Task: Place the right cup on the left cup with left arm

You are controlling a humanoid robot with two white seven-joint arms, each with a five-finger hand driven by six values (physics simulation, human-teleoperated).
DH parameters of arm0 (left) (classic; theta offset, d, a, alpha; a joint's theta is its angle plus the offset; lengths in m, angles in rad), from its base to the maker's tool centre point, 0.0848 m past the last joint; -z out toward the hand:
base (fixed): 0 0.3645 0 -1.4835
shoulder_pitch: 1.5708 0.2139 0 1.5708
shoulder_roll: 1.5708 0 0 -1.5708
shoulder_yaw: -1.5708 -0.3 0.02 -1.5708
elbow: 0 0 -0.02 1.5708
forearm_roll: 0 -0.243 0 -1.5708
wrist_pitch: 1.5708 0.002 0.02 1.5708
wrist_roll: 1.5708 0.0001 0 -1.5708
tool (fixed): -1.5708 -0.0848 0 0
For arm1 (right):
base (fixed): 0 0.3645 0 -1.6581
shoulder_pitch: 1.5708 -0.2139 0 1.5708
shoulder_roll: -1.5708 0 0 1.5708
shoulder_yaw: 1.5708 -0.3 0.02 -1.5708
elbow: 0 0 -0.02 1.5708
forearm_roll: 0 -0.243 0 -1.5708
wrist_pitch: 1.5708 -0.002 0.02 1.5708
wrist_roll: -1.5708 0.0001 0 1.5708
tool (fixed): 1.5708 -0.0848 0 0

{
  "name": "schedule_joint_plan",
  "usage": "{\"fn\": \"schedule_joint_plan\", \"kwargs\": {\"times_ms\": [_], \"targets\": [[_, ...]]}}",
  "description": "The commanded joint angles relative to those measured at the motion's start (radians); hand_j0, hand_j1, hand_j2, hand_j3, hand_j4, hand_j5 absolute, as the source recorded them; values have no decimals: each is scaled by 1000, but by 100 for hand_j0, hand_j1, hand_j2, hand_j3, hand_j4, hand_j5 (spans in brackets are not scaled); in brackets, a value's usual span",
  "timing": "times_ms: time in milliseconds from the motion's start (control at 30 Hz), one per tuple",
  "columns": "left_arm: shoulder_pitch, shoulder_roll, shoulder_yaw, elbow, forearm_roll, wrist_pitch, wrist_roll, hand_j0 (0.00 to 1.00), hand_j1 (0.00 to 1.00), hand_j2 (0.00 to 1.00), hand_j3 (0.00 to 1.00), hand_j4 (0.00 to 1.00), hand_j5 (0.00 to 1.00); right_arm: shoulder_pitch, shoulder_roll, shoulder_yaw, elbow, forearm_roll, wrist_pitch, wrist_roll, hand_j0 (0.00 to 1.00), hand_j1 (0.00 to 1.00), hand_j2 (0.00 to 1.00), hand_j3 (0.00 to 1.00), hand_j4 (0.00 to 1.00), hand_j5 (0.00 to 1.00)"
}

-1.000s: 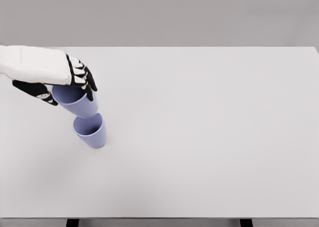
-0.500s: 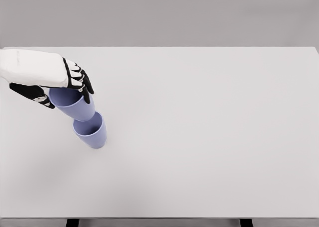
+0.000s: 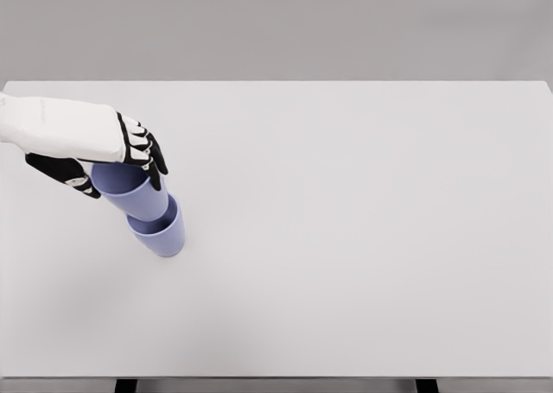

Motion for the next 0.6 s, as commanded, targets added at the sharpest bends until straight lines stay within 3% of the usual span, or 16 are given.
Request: {"fn": "schedule_joint_plan", "kwargs": {"times_ms": [0, 33, 267, 567], "targets": [[-2, 0, 1, 0, 7, 3, 0, 63, 63, 63, 63, 63, 63, 0, 0, 0, 0, 1, 0, 0, 100, 100, 100, 100, 100, 100], [-2, 0, 1, 0, 7, 3, 0, 63, 63, 63, 63, 63, 63, 0, 0, 0, 0, 1, -1, 0, 100, 100, 100, 100, 100, 100], [-2, -5, 1, 0, 7, 3, 0, 92, 92, 92, 92, 92, 92, 0, 0, 0, 0, 1, -1, 0, 100, 100, 100, 100, 100, 100], [0, -3, 1, 0, 5, 3, 0, 93, 93, 93, 93, 93, 93, 0, 0, 0, 0, 1, -1, 0, 100, 100, 100, 100, 100, 100]]}}
